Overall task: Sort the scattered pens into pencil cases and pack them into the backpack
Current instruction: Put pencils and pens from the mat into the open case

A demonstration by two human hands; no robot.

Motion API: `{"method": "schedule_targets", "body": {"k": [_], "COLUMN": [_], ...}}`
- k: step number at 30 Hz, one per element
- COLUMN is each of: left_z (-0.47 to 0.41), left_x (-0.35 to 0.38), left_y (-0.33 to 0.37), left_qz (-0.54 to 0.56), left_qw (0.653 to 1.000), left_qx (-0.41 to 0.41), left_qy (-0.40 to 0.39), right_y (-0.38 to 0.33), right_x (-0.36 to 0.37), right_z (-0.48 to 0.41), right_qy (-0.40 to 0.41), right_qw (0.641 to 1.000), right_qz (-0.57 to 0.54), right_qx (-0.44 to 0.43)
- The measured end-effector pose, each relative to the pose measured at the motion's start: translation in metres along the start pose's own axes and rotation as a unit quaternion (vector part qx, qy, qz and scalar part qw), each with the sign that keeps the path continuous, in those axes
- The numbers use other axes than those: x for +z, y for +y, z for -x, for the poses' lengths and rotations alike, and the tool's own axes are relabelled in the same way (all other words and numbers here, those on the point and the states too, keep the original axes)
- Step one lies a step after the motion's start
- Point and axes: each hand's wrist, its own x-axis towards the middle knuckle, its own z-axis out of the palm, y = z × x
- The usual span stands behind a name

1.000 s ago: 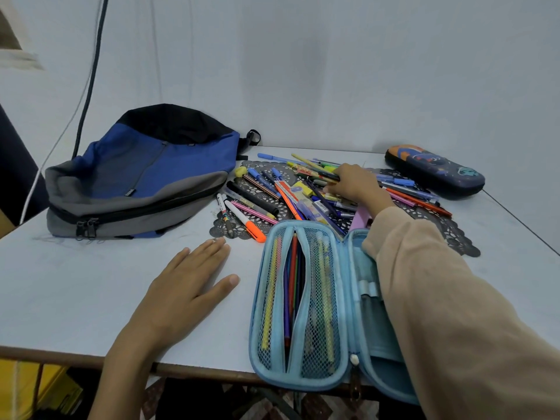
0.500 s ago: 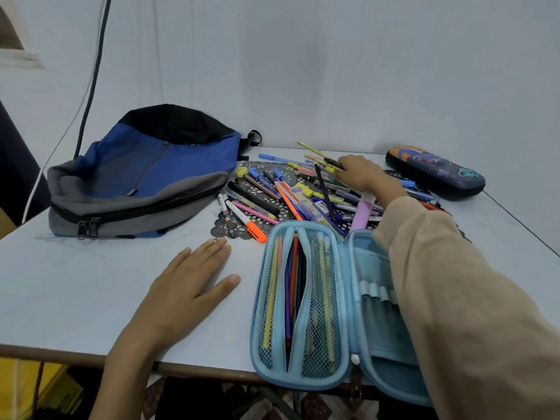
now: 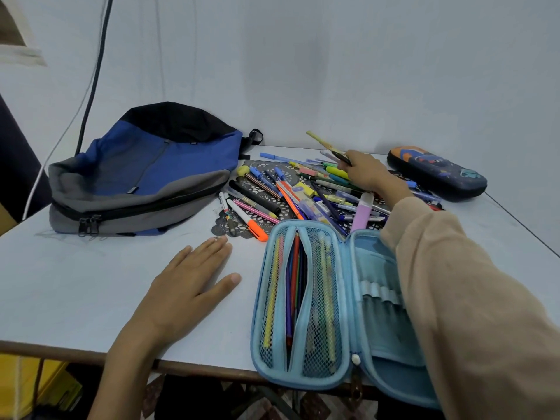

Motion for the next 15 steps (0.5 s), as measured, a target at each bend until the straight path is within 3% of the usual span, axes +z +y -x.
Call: {"method": "schedule_targets", "body": {"k": [4,10,15], "left_z": [0.000,-0.001,-0.001], "left_x": [0.000,0.000,0.001], "left_y": [-0.001,-0.001,-0.001], "left_qz": [-0.002,-0.012,-0.005], "left_qw": [1.000,1.000,1.000], "left_qx": [0.002,0.004,0.007], "left_qy": [0.002,0.002,0.005], "right_y": [-0.003,0.003,0.006], "right_x": [0.004,0.022,0.024], "right_z": [0.002,0.008,0.007], "right_qy": [0.076,0.087,0.072], "right_qw": [0.996,0.980,0.979], "right_qz": [0.047,0.181,0.192], "right_qx": [0.001,-0.008,0.011]}}
